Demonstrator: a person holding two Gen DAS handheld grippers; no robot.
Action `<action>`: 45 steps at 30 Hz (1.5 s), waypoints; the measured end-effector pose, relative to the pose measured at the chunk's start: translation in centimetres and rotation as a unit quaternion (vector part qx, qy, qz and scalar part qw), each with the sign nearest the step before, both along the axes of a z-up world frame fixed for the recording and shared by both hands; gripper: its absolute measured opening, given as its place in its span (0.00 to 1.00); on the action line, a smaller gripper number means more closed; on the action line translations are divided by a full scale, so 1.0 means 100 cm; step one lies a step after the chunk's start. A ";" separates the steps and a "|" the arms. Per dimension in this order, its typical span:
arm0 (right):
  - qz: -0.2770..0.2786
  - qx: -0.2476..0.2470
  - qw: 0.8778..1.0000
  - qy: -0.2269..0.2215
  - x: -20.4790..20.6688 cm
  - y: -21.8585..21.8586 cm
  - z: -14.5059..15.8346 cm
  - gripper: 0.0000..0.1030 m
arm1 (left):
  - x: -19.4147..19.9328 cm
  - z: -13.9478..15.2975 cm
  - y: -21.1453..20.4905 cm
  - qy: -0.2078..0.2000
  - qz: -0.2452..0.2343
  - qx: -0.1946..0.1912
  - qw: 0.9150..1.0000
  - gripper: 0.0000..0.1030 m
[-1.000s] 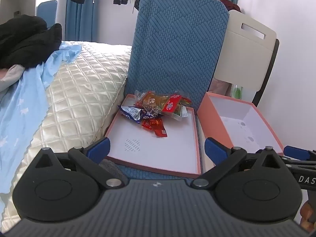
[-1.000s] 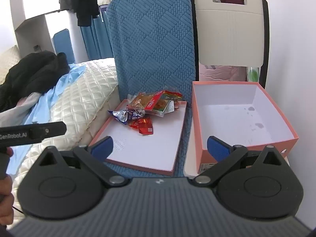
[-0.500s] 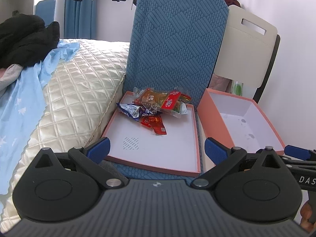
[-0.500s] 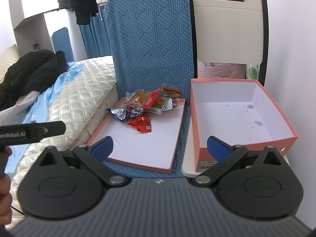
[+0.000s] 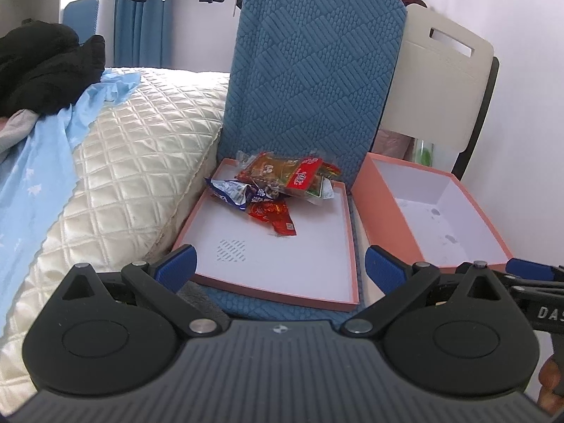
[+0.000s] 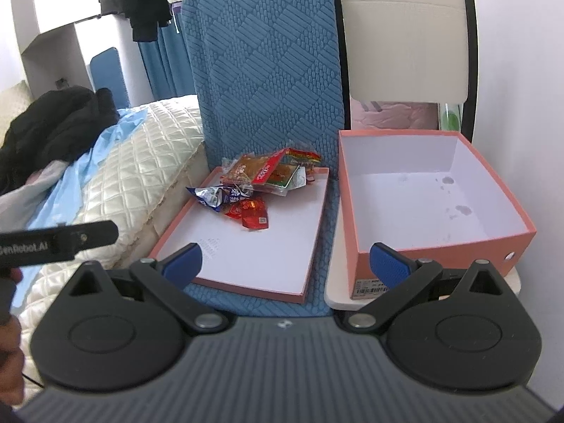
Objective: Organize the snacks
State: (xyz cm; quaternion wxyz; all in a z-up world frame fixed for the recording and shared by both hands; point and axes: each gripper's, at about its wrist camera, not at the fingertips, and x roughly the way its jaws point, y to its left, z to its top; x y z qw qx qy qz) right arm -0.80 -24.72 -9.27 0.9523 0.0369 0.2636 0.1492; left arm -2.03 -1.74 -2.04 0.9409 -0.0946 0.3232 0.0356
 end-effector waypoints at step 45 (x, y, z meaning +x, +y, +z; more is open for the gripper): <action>0.010 -0.001 0.999 0.030 0.001 0.004 -0.009 1.00 | 0.008 -0.015 0.010 0.027 0.003 -0.025 0.999 1.00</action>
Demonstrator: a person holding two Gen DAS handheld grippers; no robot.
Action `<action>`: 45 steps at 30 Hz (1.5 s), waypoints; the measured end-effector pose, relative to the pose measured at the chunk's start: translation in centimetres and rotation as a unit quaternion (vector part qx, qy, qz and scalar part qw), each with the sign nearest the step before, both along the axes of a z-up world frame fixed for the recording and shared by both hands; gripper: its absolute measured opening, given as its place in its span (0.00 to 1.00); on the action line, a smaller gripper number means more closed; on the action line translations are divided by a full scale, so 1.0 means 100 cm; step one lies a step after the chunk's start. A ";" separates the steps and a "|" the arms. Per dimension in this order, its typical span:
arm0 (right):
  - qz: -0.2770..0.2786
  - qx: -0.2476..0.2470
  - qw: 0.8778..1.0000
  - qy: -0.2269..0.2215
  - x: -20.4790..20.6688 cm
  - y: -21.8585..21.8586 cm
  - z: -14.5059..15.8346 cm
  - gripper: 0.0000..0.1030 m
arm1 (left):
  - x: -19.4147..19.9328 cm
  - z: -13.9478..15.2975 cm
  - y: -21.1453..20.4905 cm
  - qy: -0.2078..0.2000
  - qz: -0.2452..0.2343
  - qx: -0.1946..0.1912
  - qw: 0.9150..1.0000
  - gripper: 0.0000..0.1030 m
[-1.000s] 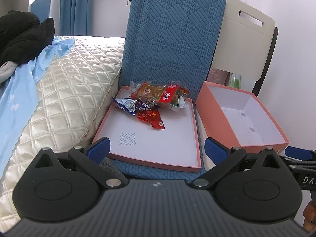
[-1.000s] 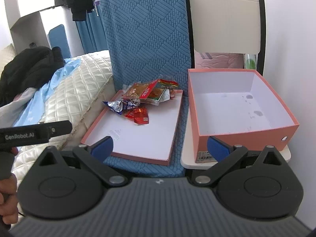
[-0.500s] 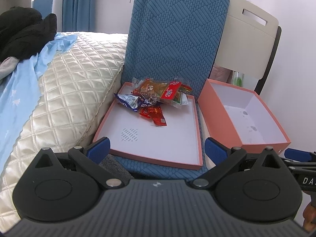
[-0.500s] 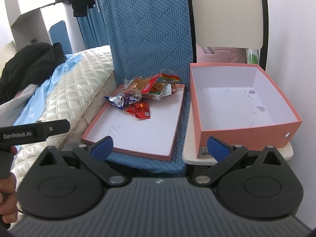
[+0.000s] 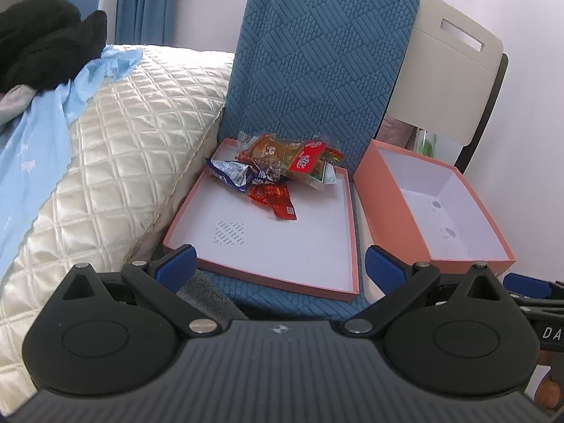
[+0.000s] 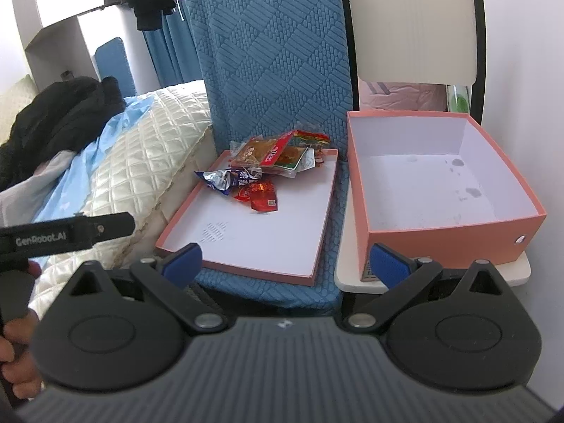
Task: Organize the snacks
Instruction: 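Move both tools down toward the snack pile on the white tray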
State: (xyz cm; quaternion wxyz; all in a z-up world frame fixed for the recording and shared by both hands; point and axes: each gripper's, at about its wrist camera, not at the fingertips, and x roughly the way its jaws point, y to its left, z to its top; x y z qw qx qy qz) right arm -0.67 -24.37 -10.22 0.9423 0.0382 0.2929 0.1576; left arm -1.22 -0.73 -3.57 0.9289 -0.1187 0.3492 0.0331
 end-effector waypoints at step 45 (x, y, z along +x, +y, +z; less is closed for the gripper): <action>0.045 -0.002 0.997 0.064 0.152 0.050 -0.039 0.64 | 0.158 -0.076 0.046 0.056 -0.043 0.083 0.994 0.99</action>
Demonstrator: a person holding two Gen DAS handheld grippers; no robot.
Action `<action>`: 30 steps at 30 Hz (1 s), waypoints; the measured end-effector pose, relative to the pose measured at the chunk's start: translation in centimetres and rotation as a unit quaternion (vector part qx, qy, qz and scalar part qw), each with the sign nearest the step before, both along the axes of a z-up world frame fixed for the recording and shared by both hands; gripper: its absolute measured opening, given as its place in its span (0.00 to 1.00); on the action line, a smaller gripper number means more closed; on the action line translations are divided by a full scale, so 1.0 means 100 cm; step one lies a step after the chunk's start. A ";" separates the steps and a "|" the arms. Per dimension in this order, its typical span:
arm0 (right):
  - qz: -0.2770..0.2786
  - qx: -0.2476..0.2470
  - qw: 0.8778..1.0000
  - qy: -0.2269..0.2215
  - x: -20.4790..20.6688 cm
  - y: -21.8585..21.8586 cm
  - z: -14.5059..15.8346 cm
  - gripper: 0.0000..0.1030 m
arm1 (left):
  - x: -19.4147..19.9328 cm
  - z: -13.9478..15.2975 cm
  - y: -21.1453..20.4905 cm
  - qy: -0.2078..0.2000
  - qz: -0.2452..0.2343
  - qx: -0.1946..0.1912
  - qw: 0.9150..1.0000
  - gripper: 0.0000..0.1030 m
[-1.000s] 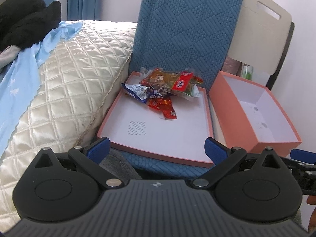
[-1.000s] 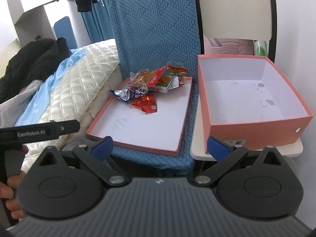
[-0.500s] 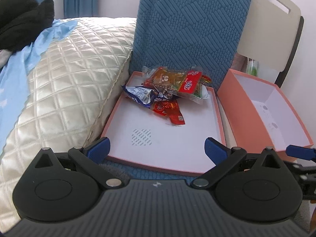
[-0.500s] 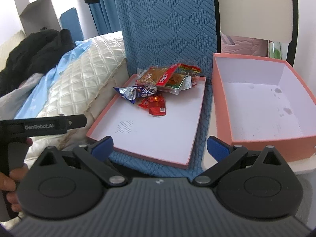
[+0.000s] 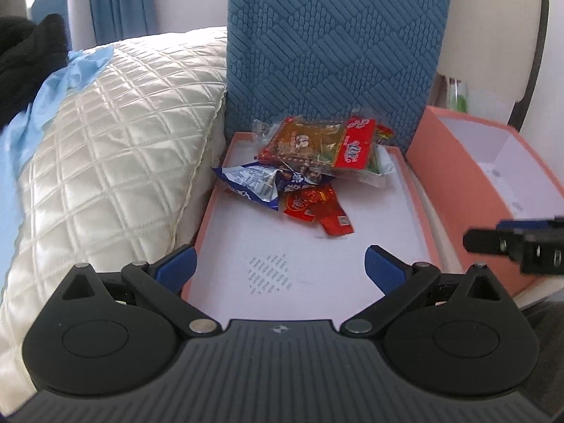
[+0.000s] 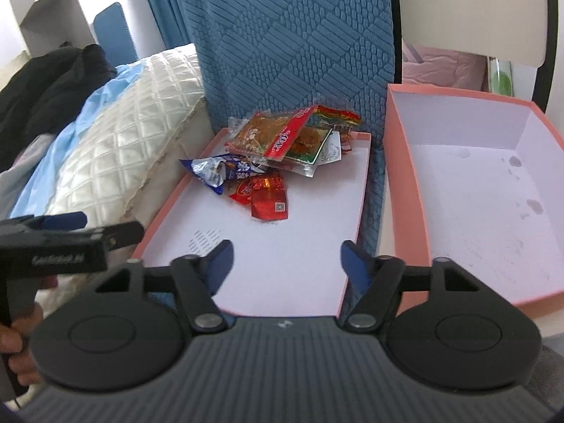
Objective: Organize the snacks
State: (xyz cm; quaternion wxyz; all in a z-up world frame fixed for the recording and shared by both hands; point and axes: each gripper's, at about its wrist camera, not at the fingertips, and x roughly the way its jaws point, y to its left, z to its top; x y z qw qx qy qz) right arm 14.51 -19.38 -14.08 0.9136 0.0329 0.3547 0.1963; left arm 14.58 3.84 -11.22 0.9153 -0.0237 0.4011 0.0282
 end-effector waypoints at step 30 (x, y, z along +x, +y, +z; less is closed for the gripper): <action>0.063 0.033 0.991 0.117 0.186 0.065 -0.078 0.57 | 0.141 -0.101 -0.014 0.052 -0.050 0.119 0.990 0.87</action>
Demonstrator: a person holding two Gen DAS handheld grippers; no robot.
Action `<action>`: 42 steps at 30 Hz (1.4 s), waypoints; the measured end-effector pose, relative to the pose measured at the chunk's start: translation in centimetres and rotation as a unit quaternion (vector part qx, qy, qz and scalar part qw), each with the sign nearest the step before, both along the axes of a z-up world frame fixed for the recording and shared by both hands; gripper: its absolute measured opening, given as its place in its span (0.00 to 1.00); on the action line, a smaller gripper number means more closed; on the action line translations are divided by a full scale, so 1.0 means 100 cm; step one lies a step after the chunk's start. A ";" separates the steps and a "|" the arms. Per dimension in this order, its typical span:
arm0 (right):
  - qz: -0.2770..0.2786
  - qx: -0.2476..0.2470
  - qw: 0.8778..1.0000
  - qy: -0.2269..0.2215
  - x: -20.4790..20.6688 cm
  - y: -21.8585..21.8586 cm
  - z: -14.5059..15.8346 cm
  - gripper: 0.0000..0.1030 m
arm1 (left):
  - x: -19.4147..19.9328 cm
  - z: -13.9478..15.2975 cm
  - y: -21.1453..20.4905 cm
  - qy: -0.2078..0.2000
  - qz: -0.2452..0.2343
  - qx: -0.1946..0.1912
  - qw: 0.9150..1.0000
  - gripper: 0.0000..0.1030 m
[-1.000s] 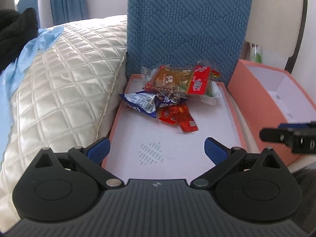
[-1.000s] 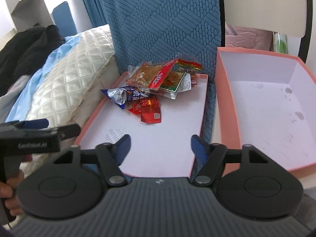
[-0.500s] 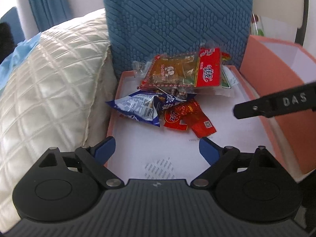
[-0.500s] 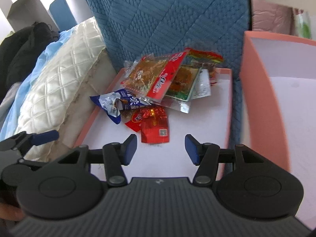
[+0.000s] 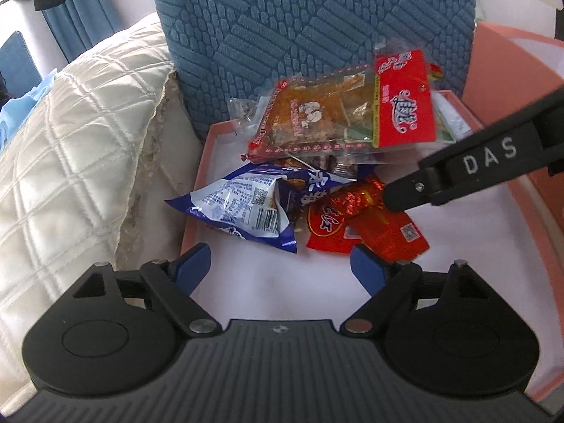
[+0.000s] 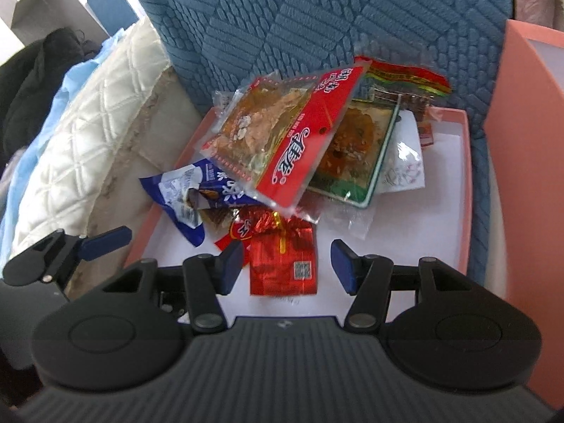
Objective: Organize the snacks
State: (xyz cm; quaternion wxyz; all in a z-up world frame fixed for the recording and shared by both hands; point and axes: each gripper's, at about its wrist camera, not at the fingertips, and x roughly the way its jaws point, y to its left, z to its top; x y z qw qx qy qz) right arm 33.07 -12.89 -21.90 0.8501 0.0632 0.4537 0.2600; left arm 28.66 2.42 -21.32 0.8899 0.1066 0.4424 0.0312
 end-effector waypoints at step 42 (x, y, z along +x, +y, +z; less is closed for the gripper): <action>-0.010 -0.014 0.999 0.035 0.026 0.013 -0.016 0.06 | 0.029 -0.018 -0.006 -0.006 -0.061 0.092 0.994 0.34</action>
